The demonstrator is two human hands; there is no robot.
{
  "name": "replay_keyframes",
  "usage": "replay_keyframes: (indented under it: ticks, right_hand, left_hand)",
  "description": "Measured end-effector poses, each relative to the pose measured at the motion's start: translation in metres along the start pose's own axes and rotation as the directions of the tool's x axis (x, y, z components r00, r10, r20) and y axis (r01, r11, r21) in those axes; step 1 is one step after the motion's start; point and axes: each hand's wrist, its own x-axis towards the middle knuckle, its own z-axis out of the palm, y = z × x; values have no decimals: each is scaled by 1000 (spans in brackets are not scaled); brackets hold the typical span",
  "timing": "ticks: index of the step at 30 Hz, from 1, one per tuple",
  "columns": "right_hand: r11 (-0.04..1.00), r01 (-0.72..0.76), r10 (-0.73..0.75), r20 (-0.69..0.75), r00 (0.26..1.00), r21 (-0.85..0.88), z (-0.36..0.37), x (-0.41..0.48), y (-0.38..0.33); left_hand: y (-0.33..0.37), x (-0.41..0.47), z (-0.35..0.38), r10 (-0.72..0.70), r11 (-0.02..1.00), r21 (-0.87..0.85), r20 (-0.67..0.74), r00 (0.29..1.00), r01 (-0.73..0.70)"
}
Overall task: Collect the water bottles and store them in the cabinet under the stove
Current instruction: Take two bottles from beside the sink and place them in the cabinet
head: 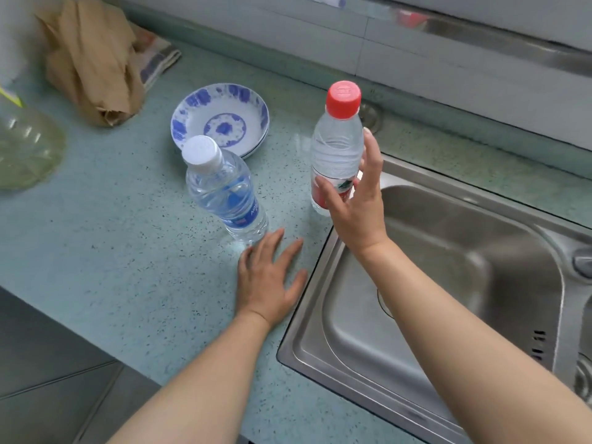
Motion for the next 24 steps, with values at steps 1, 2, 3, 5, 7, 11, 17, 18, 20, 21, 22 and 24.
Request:
replay_keyframes:
  ticks: [1,2,3,5,7,11,17,18,20,21,22,24]
  right_hand:
    - [1000,5,-5,-2,1000,-15,-2,-2,-2]
    - [1000,7,-8,-4,1000,-29,-6,-6,-4]
    - [999,1,-2,-4,1000,-38,-11,-13,-4]
    - [998,-50,51,12,999,-26,-22,-29,-7]
    - [993,-112,113,25,993,-24,-33,-48,-14]
    - [984,-160,162,19,987,-81,-51,-80,-30]
    - [957,-248,263,90,960,-150,-68,-121,-42]
    - [949,-273,289,81,954,-159,-69,-126,-45]
    - [934,-305,320,57,946,-189,-69,-133,-48]
    - [928,-311,325,41,945,-204,-68,-136,-49]
    - [924,-318,331,29,943,-213,-67,-138,-50]
    - [914,-337,349,17,937,-225,-65,-140,-53]
  left_hand:
    - [0,0,0,-2,1000,1,6,1000,2]
    - [0,0,0,-3,1000,2,7,1000,3]
    - [0,0,1,-1,1000,5,5,1000,1]
    - [0,0,1,6,1000,21,-3,1000,-6]
    - [-1,1,1,6,1000,25,2,1000,-6]
    - [2,-2,-4,34,999,25,92,995,-36]
    - [-20,-29,-37,8,997,-74,108,994,0]
    - [-27,-35,-46,-15,995,-102,72,997,23]
    - [-37,-41,-66,-77,983,-167,-14,997,74]
    - [-40,-40,-77,-111,975,-201,-58,992,98]
    - [-42,-37,-87,-145,965,-233,-92,985,120]
    - [-42,-25,-103,-183,949,-288,-158,970,132]
